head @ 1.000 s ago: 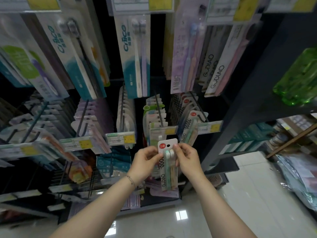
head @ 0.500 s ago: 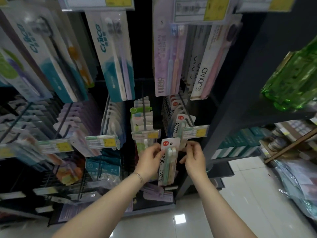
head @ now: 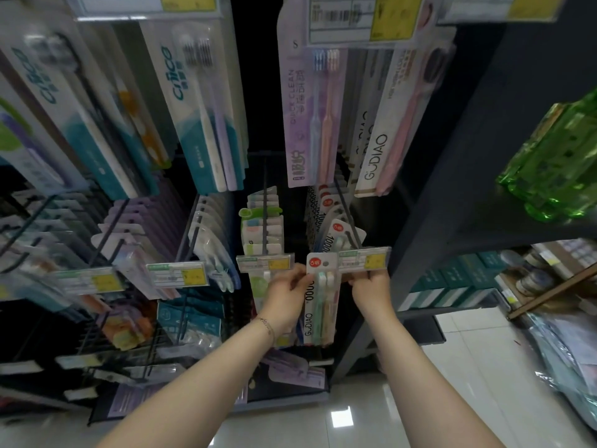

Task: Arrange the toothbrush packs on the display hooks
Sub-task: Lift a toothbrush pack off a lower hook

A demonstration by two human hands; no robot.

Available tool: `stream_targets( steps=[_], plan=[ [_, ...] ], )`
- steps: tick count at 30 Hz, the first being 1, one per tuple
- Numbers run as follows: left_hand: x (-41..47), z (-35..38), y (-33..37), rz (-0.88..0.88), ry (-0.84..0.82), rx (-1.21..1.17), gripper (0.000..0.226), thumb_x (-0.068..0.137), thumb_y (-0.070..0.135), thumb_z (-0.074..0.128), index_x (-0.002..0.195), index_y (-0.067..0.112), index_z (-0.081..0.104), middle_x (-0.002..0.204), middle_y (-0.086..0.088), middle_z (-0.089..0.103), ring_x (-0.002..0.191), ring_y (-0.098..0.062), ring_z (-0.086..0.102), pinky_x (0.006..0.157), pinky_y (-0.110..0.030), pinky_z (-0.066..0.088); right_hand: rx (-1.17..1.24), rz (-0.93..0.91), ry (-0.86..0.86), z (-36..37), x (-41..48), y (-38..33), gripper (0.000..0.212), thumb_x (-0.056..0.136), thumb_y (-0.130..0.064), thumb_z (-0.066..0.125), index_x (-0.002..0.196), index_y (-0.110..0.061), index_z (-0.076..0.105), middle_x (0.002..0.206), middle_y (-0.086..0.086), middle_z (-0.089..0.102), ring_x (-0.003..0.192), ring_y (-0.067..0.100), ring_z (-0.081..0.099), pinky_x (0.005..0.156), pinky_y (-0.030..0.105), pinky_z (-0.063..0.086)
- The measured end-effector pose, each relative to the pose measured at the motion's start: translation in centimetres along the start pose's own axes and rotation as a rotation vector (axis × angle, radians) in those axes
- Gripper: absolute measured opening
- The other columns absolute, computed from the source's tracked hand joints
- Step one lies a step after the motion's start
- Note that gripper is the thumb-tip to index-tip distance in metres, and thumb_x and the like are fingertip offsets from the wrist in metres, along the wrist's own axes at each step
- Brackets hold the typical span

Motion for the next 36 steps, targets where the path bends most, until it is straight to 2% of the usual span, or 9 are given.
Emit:
stream_targets(
  steps=[2,4,8,12,16,23,27,32,36],
  plan=[
    [0.1,-0.1,0.0,0.001,0.012,-0.017,0.024,0.096,0.016,0.055,0.088,-0.006,0.057,0.083,-0.017,0.061,0.075,-0.01,0.056,0.073,-0.022,0.047,0.035,-0.009,-0.011,0.1,0.2,-0.3,0.022,0.098,-0.006,0.044,0.093,-0.023,0.057,0.094,-0.003,0.063,0.09,0.016,0.058,0.081,0.026,0.048],
    [0.2,-0.2,0.1,0.001,0.027,-0.021,0.021,0.095,0.014,0.055,0.083,-0.002,0.059,0.074,-0.007,0.057,0.065,-0.004,0.051,0.065,-0.017,0.042,0.064,-0.025,-0.026,0.3,0.3,-0.6,0.027,0.099,-0.005,0.043,0.096,-0.028,0.056,0.096,-0.007,0.063,0.091,0.012,0.059,0.081,0.024,0.05],
    [0.2,-0.1,0.0,-0.02,0.023,-0.039,0.021,0.096,0.016,0.054,0.076,0.02,0.061,0.078,0.002,0.061,0.072,-0.006,0.056,0.068,-0.019,0.043,0.089,-0.033,-0.026,0.2,0.5,-0.9,0.032,0.099,-0.003,0.044,0.085,-0.03,0.052,0.09,-0.009,0.059,0.08,-0.003,0.053,0.067,0.006,0.044],
    [0.1,-0.2,-0.1,-0.022,0.005,-0.036,0.019,0.096,0.018,0.055,0.08,0.012,0.062,0.087,-0.014,0.066,0.086,-0.022,0.064,0.082,-0.034,0.053,0.059,-0.039,0.012,-0.3,0.5,-1.0,0.033,0.098,0.0,0.044,0.081,-0.027,0.055,0.087,-0.009,0.06,0.079,-0.002,0.054,0.066,0.009,0.044],
    [-0.1,-0.2,0.1,0.011,-0.016,0.004,0.021,0.096,0.019,0.054,0.088,0.001,0.062,0.096,-0.022,0.066,0.094,-0.031,0.064,0.093,-0.046,0.051,0.038,-0.021,0.038,-0.6,0.3,-0.8,0.028,0.097,-0.005,0.047,0.082,-0.024,0.061,0.089,-0.006,0.065,0.084,0.008,0.061,0.067,0.018,0.046],
    [-0.6,-0.7,0.0,-0.006,-0.024,0.011,0.018,0.097,0.023,0.054,0.09,0.015,0.068,0.096,-0.007,0.071,0.094,-0.022,0.067,0.092,-0.046,0.052,0.048,-0.02,0.082,-1.2,-0.1,-1.2,0.024,0.094,-0.003,0.048,0.08,-0.017,0.062,0.084,-0.005,0.065,0.08,0.009,0.059,0.065,0.021,0.045],
    [-1.1,-1.2,0.4,0.021,-0.018,0.023,0.018,0.097,0.021,0.054,0.089,0.016,0.069,0.095,-0.003,0.072,0.093,-0.018,0.067,0.091,-0.044,0.053,0.053,-0.008,0.082,-1.3,-0.3,-0.7,0.018,0.096,-0.004,0.049,0.096,-0.012,0.066,0.095,0.0,0.067,0.093,0.014,0.061,0.083,0.03,0.048],
    [-1.6,-1.6,0.4,0.019,-0.012,0.015,0.016,0.097,0.018,0.053,0.093,0.012,0.068,0.096,-0.002,0.07,0.094,-0.016,0.066,0.093,-0.042,0.052,0.059,-0.033,0.104,-1.5,-1.0,-0.4,0.021,0.1,-0.01,0.044,0.101,-0.012,0.065,0.095,-0.001,0.066,0.093,0.014,0.06,0.07,0.019,0.044],
    [-1.8,-1.9,0.2,0.028,-0.011,0.025,0.015,0.096,0.018,0.054,0.093,0.012,0.067,0.096,-0.002,0.07,0.094,-0.016,0.066,0.094,-0.042,0.051,0.061,-0.062,0.112,-1.8,-1.6,-0.3,0.021,0.101,-0.016,0.044,0.099,-0.021,0.064,0.091,-0.004,0.066,0.086,0.011,0.059,0.079,0.029,0.046]
  ],
)
Point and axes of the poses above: each hand's wrist, its own x-axis towards the middle knuckle, its own z-axis out of the palm, y = z × x, the point moved 9 cm from there along x, towards the middle knuckle
